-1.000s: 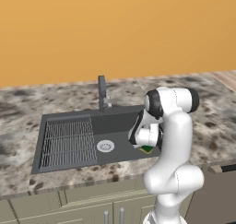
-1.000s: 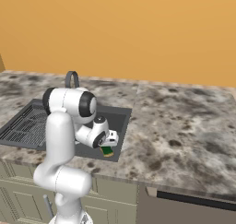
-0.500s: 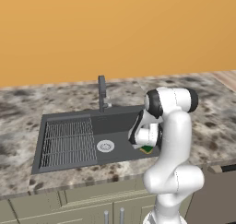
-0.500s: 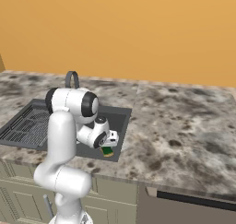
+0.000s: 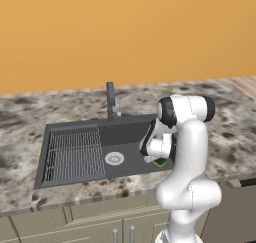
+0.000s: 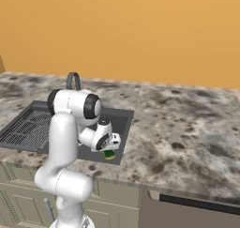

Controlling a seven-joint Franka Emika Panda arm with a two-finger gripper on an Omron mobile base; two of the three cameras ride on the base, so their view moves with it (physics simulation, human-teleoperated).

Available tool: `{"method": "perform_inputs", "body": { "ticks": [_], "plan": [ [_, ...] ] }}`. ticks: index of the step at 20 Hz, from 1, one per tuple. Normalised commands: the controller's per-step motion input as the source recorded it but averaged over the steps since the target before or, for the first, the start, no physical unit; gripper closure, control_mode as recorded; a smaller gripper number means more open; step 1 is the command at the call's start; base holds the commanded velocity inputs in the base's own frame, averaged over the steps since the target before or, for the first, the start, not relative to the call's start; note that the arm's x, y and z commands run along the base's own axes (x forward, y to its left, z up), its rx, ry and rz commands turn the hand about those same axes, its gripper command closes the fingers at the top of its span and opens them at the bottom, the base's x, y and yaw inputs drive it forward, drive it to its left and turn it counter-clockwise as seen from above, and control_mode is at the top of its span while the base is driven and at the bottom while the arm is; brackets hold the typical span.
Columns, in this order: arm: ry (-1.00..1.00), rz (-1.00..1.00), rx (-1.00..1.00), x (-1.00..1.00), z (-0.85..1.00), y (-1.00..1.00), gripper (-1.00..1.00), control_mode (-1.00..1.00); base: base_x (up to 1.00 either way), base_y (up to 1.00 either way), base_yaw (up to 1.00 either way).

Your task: Pick up the bar soap and sponge from the sink, and place them back in the cabinet, and close the cabinet doors.

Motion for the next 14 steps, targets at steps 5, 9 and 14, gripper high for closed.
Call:
{"method": "perform_inputs", "body": {
  "ticks": [5, 9, 14],
  "plan": [
    [0.00, 0.03, 0.00, 0.00, -0.06, 0.00, -1.00, -1.00, 0.00, 0.00, 0.00],
    [0.00, 0.01, 0.00, 0.03, -0.17, 0.00, -1.00, -1.00, 0.00, 0.00, 0.00],
    [0.00, 0.00, 0.00, 0.07, -0.22, 0.00, -1.00, -1.00, 0.00, 0.00, 0.00]
  ]
}}
